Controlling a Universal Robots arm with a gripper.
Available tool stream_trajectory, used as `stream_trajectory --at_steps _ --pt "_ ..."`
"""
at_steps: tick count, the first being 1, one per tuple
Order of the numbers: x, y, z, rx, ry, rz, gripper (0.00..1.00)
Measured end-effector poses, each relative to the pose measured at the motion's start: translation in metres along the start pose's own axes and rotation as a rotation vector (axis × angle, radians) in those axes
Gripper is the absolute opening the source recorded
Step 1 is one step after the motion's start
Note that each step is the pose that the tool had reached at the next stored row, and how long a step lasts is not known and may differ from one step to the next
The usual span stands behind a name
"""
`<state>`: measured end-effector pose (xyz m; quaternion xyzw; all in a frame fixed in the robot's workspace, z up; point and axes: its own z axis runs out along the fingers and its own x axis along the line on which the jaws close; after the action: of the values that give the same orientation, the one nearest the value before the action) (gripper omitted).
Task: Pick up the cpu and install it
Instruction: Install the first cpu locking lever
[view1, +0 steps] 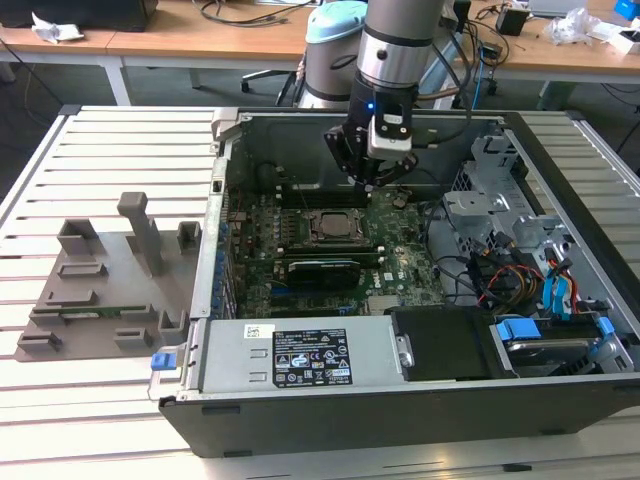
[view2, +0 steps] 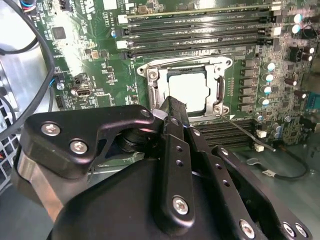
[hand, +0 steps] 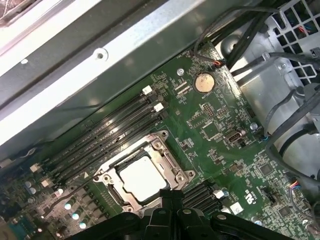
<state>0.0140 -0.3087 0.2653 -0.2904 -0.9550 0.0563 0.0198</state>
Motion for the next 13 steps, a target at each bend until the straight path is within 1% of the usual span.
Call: stream_trajectory --at_steps 13 --pt "0.0 0.0 0.0 0.0006 -0.0144 -0.12 0.11"
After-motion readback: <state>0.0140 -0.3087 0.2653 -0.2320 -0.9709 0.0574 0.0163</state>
